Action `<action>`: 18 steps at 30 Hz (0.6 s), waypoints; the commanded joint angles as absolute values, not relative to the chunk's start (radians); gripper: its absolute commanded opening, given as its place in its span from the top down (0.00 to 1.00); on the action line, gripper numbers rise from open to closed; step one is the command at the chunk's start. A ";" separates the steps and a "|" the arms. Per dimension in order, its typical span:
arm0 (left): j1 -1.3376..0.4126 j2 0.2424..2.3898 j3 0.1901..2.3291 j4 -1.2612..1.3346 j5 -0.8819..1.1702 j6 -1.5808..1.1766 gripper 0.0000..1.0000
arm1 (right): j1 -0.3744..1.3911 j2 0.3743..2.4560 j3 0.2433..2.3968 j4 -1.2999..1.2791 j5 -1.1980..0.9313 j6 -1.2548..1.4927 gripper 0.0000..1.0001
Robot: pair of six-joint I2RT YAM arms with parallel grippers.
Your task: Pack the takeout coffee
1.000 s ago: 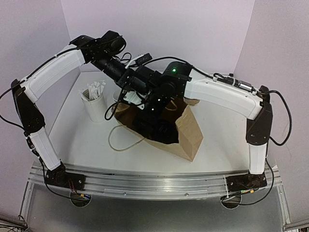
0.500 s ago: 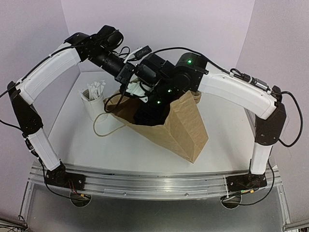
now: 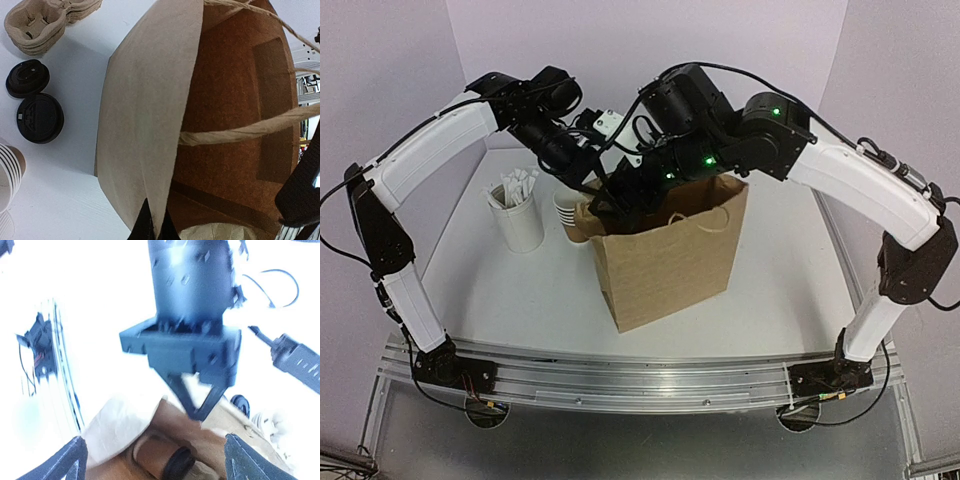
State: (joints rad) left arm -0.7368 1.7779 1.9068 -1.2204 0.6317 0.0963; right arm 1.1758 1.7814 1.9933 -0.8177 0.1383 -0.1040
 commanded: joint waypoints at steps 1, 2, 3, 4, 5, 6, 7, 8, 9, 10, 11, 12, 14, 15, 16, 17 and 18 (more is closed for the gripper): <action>-0.739 1.776 1.908 -1.264 0.616 0.088 1.00 | 1.168 1.766 1.991 -0.731 0.179 -0.064 0.10; -0.739 1.775 1.910 -1.264 0.616 0.087 1.00 | 1.164 1.759 1.990 -0.730 0.191 -0.057 0.09; -0.739 1.775 1.912 -1.265 0.616 0.086 1.00 | 1.156 1.751 1.989 -0.728 0.200 -0.042 0.09; -0.739 1.775 1.913 -1.265 0.615 0.085 1.00 | 1.147 1.745 1.989 -0.728 0.210 -0.024 0.09; -0.739 1.775 1.915 -1.267 0.614 0.089 1.00 | 1.133 1.739 1.990 -0.728 0.225 0.006 0.09; -0.739 1.776 1.918 -1.270 0.613 0.094 1.00 | 1.121 1.732 1.991 -0.729 0.245 0.040 0.09; -0.739 1.777 1.923 -1.274 0.611 0.104 1.00 | 1.108 1.725 1.991 -0.729 0.265 0.072 0.09; -0.739 1.778 1.931 -1.279 0.606 0.118 1.00 | 1.095 1.716 1.988 -0.729 0.287 0.099 0.08; -0.739 1.780 1.943 -1.285 0.594 0.133 1.00 | 1.082 1.706 1.986 -0.730 0.308 0.116 0.08; -0.739 1.783 1.954 -1.290 0.581 0.147 1.00 | 1.070 1.698 1.983 -0.730 0.332 0.147 0.08; -0.739 1.785 1.965 -1.294 0.572 0.160 1.00 | 1.061 1.688 1.980 -0.730 0.359 0.168 0.08; -0.739 1.786 1.972 -1.298 0.566 0.172 1.00 | 1.052 1.678 1.975 -0.730 0.389 0.190 0.08; -0.739 1.788 1.977 -1.304 0.566 0.192 1.00 | 1.033 1.660 1.962 -0.729 0.442 0.224 0.08; -0.739 1.790 1.977 -1.305 0.570 0.200 1.00 | 1.025 1.651 1.955 -0.730 0.465 0.237 0.08; -0.740 1.791 1.974 -1.305 0.579 0.212 1.00 | 1.019 1.644 1.950 -0.730 0.484 0.248 0.08; -0.741 1.793 1.974 -1.306 0.587 0.223 1.00 | 1.011 1.638 1.947 -0.730 0.507 0.255 0.07; -0.741 1.797 1.976 -1.307 0.596 0.241 1.00 | 1.003 1.632 1.942 -0.730 0.528 0.268 0.07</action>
